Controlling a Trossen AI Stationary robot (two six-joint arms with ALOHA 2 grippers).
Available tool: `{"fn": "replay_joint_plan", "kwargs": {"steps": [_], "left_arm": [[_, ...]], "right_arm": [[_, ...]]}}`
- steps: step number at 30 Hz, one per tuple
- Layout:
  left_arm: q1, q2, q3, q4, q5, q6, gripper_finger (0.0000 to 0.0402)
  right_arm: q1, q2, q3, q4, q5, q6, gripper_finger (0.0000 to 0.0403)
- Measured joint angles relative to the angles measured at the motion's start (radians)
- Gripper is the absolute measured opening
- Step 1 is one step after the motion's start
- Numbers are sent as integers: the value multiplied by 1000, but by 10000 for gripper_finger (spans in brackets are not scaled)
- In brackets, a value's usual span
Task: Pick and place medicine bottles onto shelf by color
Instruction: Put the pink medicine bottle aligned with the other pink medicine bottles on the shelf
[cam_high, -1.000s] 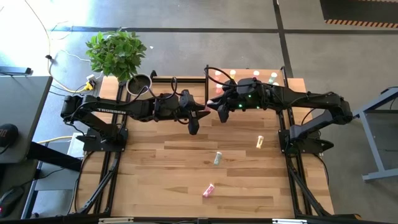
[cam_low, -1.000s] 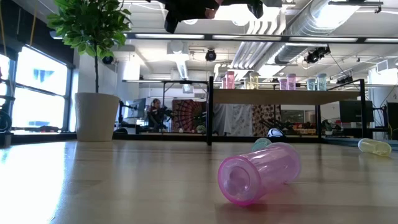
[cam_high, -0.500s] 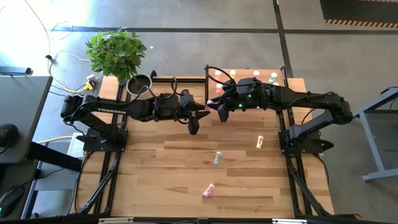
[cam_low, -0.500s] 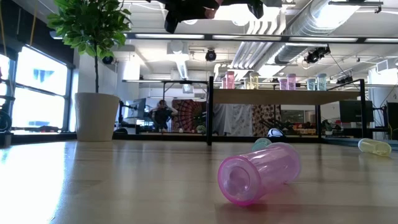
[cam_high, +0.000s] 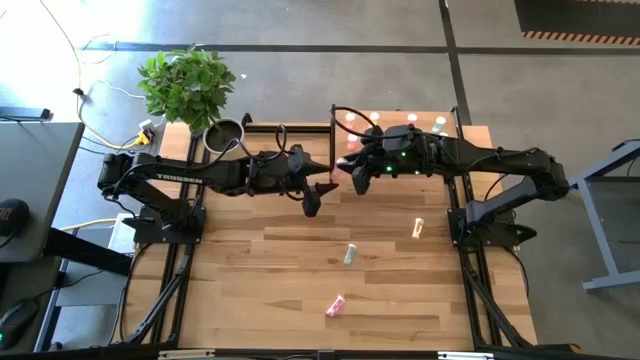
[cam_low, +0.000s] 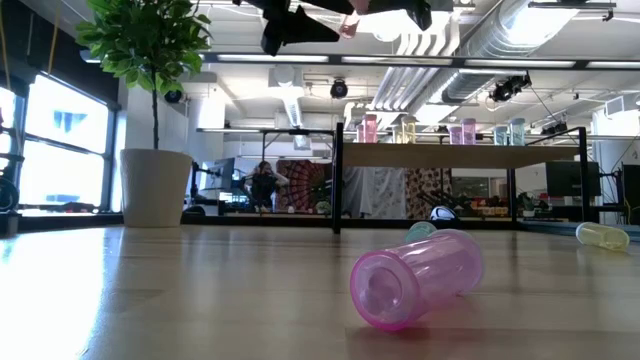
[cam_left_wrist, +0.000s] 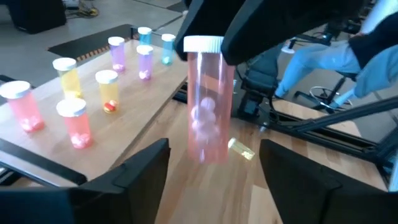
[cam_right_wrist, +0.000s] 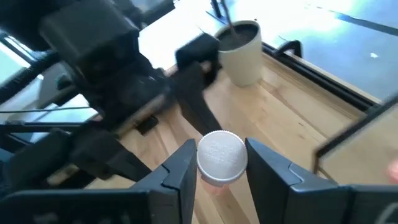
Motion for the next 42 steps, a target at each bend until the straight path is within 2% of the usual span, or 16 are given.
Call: {"fn": "replay_joint_plan", "kwargs": {"steps": [3,10,19,25,29,35,39,42], "left_arm": [[0,0,0,1,-23,0,251],[7,0,0,2,-30,0,254],[9,0,0,2,-30,0,255],[9,0,0,2,-30,0,255],[9,0,0,2,-30,0,255],[9,0,0,2,-30,0,255],[9,0,0,2,-30,0,255],[9,0,0,2,-30,0,255]], "right_arm": [[-15,-21,0,-50,10,0,106],[-47,-110,0,-119,110,-81,106],[-64,-273,-4,-186,318,-202,106],[-64,-373,-175,-179,394,-104,106],[-64,-415,-334,-31,369,-25,106],[-73,-411,-523,282,277,-19,106],[-107,-391,-554,427,188,-104,106],[-144,-380,-499,449,164,-203,106]]}}
